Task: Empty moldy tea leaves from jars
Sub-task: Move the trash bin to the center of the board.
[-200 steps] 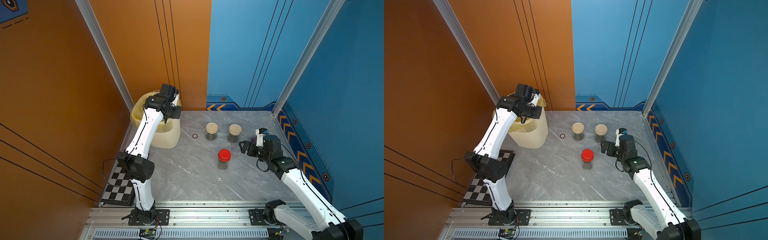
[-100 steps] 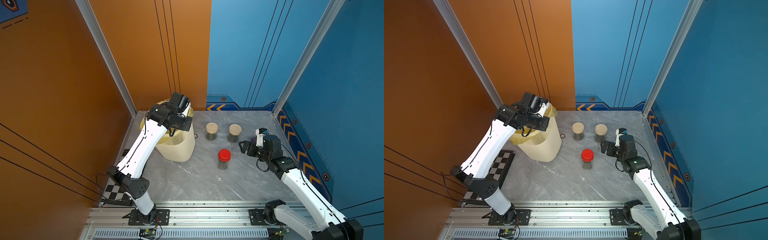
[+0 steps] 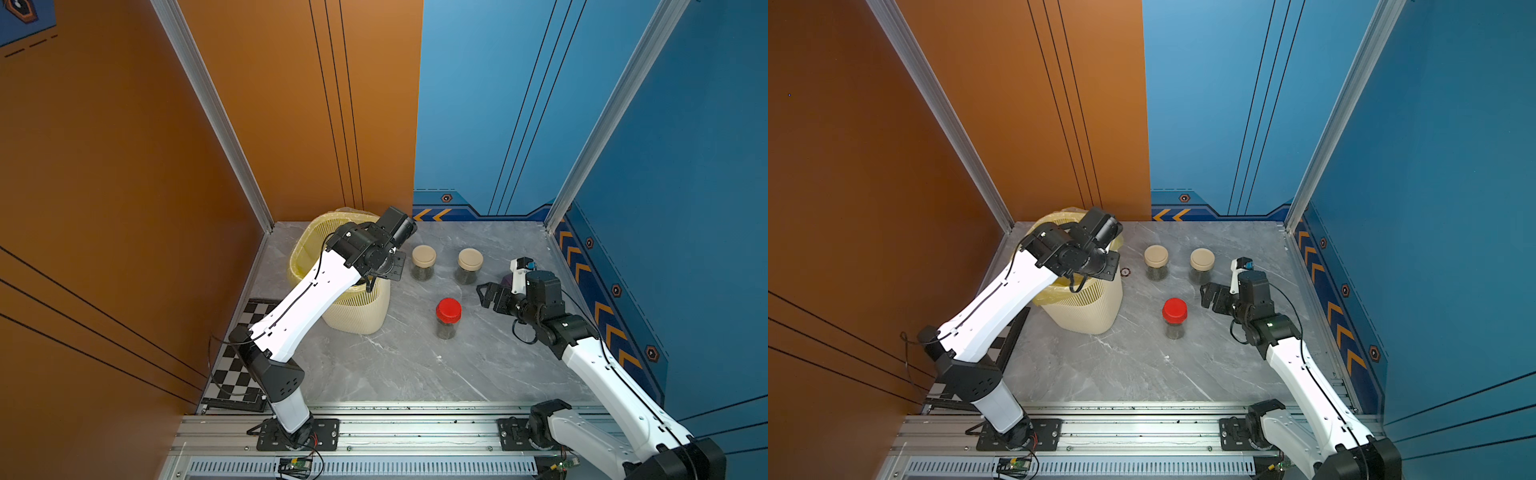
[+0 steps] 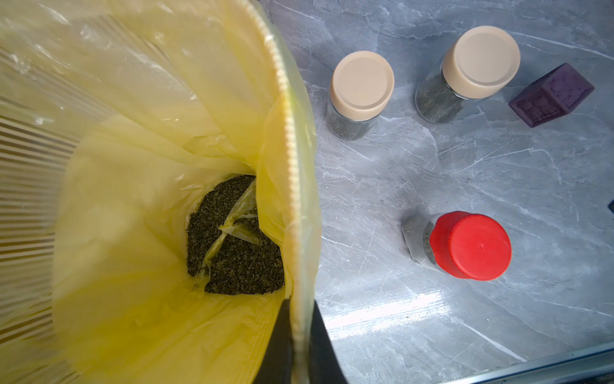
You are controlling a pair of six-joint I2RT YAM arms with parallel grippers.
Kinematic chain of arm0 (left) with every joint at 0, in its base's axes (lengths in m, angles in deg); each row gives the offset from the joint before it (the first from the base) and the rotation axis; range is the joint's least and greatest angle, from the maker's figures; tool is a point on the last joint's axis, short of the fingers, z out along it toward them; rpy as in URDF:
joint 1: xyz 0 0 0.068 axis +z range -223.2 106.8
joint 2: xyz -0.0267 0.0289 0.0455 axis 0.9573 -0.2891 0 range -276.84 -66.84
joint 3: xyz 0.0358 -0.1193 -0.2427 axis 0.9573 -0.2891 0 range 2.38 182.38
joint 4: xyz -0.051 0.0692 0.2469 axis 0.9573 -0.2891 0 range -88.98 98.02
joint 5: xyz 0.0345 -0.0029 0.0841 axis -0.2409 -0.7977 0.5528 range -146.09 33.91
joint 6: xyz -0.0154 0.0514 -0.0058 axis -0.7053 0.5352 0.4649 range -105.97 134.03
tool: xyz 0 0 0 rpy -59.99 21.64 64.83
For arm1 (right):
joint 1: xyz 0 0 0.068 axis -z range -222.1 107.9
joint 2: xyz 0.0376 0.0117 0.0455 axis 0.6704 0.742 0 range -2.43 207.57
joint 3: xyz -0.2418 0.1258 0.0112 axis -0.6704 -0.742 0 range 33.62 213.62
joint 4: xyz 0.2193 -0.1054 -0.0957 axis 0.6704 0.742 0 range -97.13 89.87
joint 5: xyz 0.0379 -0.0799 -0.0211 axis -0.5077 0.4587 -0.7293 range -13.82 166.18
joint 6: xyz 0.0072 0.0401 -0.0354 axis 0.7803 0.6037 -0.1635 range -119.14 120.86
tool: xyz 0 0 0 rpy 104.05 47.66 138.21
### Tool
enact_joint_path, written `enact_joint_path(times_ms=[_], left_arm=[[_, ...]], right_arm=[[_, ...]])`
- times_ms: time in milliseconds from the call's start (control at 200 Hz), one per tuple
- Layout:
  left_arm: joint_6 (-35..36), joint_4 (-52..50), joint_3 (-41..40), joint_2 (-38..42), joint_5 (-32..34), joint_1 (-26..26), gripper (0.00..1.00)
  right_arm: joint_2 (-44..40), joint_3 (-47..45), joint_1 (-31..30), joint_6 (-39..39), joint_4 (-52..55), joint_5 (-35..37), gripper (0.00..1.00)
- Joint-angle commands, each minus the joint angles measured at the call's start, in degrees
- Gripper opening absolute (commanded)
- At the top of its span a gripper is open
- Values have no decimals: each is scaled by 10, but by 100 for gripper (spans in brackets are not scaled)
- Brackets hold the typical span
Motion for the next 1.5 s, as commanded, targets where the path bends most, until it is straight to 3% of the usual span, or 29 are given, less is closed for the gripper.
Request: enact_joint_path(times_ms=[0, 510, 816, 896, 1016, 1146, 1331, 1496], left_arm=[[-36, -4, 39, -30, 36, 3, 0], [-46, -4, 186, -153, 2, -4, 0], [-43, -2, 190, -171, -10, 4, 0], [-36, -2, 197, -172, -23, 4, 18], [-22, -2, 214, -167, -28, 3, 72], [-11, -1, 221, -146, -10, 11, 100], [-6, 0, 173, -74, -18, 46, 98], [0, 13, 76, 50, -7, 72, 98]], right_arm=[[-9, -7, 1, 3, -11, -8, 100], [-7, -10, 4, -3, -8, -12, 100], [0, -2, 3, -2, -10, -14, 100], [4, 6, -6, -7, -9, -12, 100], [10, 25, -35, -17, -1, 23, 100], [18, 38, -53, -12, 2, 44, 100], [45, 71, -70, -13, 8, 63, 100], [136, 169, -81, -57, 48, 57, 100]])
